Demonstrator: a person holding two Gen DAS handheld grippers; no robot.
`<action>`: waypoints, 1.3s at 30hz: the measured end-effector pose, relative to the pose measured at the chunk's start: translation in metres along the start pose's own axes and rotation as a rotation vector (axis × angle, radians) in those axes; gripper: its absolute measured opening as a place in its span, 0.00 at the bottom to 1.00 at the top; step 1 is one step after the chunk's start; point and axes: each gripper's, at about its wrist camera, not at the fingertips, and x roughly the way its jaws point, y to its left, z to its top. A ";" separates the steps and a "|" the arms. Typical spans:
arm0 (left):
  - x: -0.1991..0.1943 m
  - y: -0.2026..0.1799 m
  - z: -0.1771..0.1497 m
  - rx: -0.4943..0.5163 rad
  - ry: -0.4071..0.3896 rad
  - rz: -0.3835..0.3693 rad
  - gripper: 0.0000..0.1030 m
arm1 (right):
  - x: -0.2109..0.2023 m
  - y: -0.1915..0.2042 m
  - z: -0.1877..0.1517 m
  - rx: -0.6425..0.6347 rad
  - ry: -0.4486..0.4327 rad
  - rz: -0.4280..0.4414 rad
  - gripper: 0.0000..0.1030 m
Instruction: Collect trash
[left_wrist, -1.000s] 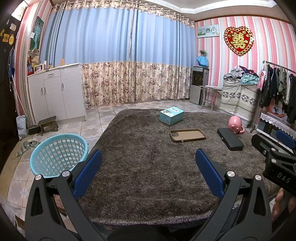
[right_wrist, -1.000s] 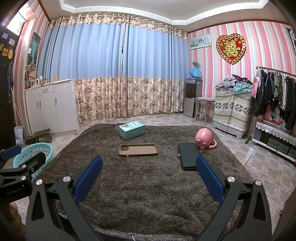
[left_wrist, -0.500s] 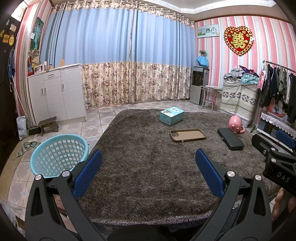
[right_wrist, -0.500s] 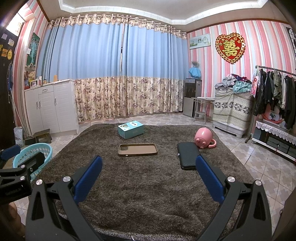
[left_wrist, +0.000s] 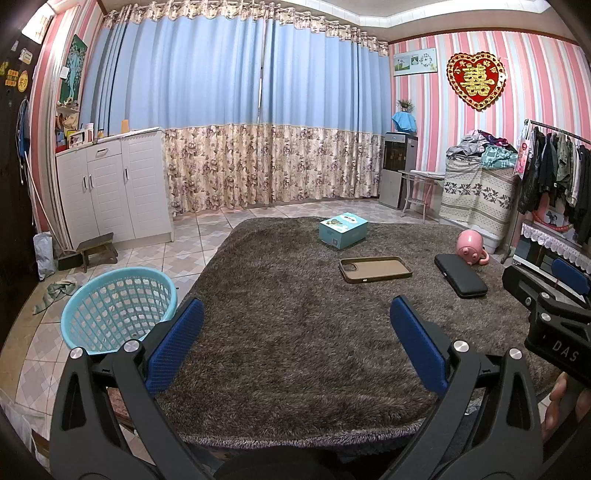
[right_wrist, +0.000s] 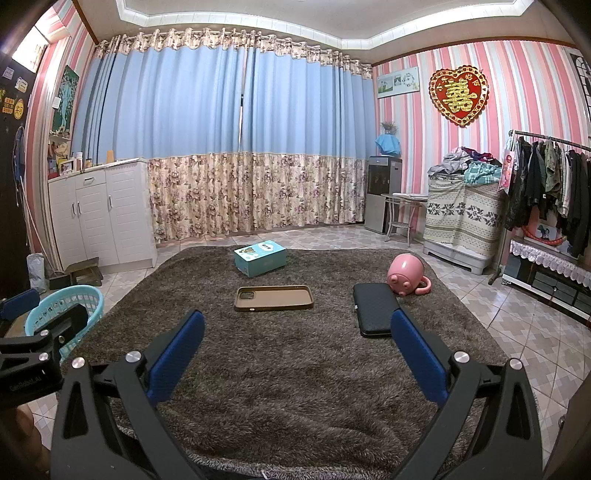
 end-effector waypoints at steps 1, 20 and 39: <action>0.000 0.000 0.000 0.000 0.000 0.000 0.95 | 0.000 0.000 0.000 0.000 0.000 -0.001 0.96; 0.000 0.000 0.000 0.001 -0.001 0.000 0.95 | 0.000 0.001 -0.001 0.000 0.000 0.000 0.96; -0.002 0.004 0.005 0.001 -0.003 -0.001 0.95 | 0.000 0.000 -0.001 -0.001 -0.001 0.000 0.96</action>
